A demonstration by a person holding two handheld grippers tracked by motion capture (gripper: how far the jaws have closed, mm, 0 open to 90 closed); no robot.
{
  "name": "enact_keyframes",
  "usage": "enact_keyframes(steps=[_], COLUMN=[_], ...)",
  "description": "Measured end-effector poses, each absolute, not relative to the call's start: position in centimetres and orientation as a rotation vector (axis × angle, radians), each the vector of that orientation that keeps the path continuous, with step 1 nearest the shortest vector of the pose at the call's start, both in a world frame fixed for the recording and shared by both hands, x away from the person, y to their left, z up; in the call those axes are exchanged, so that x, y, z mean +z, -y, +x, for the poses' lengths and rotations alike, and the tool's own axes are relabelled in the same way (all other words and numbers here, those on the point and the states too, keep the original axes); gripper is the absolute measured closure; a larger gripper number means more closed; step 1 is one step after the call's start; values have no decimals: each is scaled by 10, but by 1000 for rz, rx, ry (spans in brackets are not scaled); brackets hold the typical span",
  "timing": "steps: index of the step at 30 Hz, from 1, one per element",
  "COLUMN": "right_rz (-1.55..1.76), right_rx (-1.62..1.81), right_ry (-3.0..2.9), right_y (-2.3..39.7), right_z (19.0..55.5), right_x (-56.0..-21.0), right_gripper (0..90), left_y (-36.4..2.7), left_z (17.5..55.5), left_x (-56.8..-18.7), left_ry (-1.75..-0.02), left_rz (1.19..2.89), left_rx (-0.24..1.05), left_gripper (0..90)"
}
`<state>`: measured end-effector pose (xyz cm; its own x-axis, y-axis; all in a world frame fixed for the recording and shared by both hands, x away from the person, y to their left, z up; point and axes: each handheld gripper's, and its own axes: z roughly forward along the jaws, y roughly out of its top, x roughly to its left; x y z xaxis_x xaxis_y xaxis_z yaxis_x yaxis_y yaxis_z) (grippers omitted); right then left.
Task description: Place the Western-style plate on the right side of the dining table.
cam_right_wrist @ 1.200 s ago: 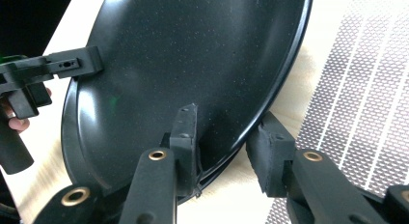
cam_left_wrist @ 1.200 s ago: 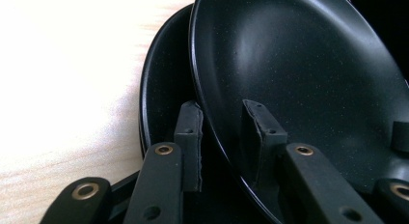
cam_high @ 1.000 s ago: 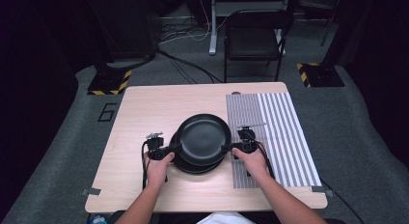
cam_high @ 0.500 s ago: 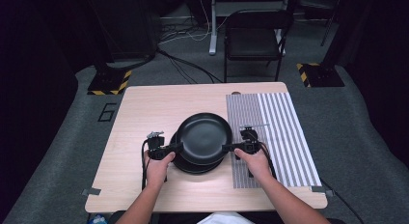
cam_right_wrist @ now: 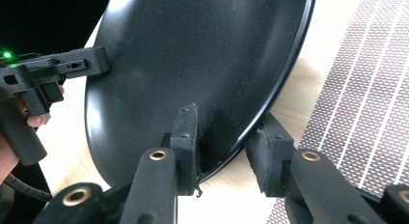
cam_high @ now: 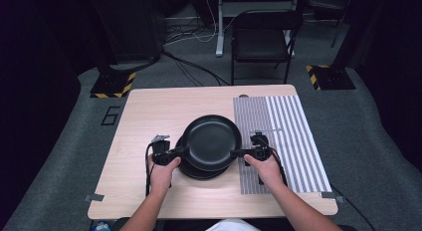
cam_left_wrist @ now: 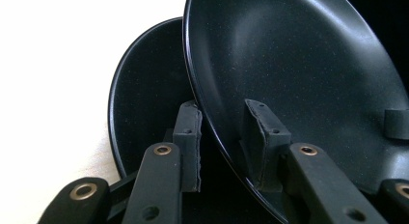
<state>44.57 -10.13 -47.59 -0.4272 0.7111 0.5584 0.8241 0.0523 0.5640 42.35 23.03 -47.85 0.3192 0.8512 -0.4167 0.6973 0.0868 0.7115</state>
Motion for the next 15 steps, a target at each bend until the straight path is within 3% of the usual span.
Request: enact_keyframes(steps=[15], right_rz=[-1600], right_rx=[-1353], right_ry=[2179], right_y=[107], right_z=[439], right_x=[-467], right_gripper=[658], left_y=[-226], left_z=[424], left_x=[-471], left_ry=[-1388], left_rz=[1653], left_rx=[201], left_gripper=[685])
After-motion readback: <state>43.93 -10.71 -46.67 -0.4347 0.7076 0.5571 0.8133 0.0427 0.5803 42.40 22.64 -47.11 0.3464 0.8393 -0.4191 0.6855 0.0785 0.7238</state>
